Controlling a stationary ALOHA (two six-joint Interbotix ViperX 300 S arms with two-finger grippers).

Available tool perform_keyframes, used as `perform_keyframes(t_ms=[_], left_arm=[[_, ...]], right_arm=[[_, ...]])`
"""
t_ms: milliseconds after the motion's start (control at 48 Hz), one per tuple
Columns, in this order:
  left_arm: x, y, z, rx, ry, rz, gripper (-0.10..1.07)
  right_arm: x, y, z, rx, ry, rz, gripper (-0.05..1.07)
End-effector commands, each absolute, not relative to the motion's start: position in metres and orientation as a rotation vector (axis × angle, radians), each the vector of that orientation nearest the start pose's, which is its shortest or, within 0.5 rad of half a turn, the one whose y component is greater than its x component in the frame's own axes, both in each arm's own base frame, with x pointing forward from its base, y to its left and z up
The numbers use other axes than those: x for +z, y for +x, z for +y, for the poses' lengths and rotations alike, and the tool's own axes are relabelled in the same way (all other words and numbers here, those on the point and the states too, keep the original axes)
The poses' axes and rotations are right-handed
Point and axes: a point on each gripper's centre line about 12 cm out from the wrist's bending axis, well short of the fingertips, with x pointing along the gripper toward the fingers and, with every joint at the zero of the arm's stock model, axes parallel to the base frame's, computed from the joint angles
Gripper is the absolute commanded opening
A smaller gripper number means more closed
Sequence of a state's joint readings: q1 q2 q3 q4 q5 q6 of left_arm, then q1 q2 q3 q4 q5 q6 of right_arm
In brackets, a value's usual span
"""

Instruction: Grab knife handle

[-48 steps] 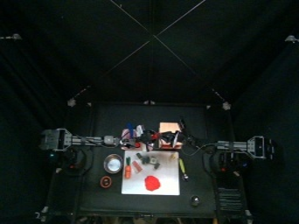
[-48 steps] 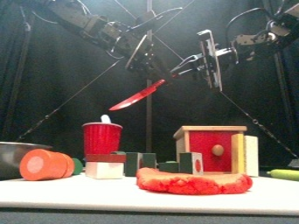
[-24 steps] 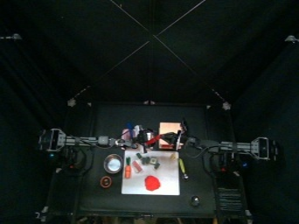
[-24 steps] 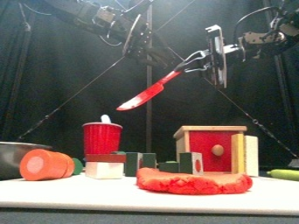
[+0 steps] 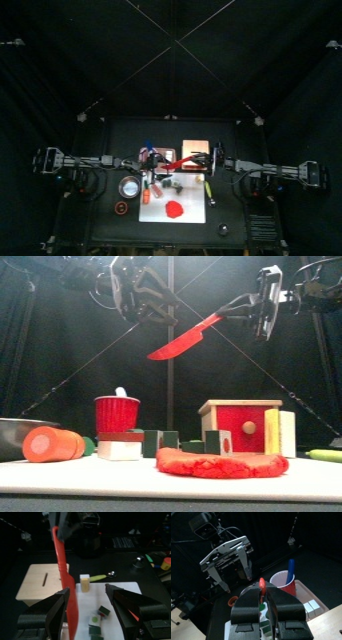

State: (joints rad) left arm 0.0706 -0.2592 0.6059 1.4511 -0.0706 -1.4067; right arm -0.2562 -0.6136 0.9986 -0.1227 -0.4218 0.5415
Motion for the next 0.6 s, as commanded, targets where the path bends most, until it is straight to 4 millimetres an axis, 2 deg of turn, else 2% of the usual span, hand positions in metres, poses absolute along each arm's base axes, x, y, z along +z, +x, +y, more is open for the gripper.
perform_keyframes(t_ms=[0, 167, 583], left_arm=[[0.294, 0.369, 0.021, -0.012, 0.011, 0.328, 0.93], [0.278, 0.363, 0.034, 0.020, -0.021, 0.363, 0.93], [0.262, 0.361, 0.042, 0.042, -0.086, 0.398, 0.92]], right_arm=[[0.312, 0.262, -0.063, -0.184, 0.404, -0.123, 0.30], [0.311, 0.259, -0.059, -0.166, 0.367, -0.118, 0.30], [0.314, 0.258, -0.056, -0.148, 0.348, -0.125, 0.30]])
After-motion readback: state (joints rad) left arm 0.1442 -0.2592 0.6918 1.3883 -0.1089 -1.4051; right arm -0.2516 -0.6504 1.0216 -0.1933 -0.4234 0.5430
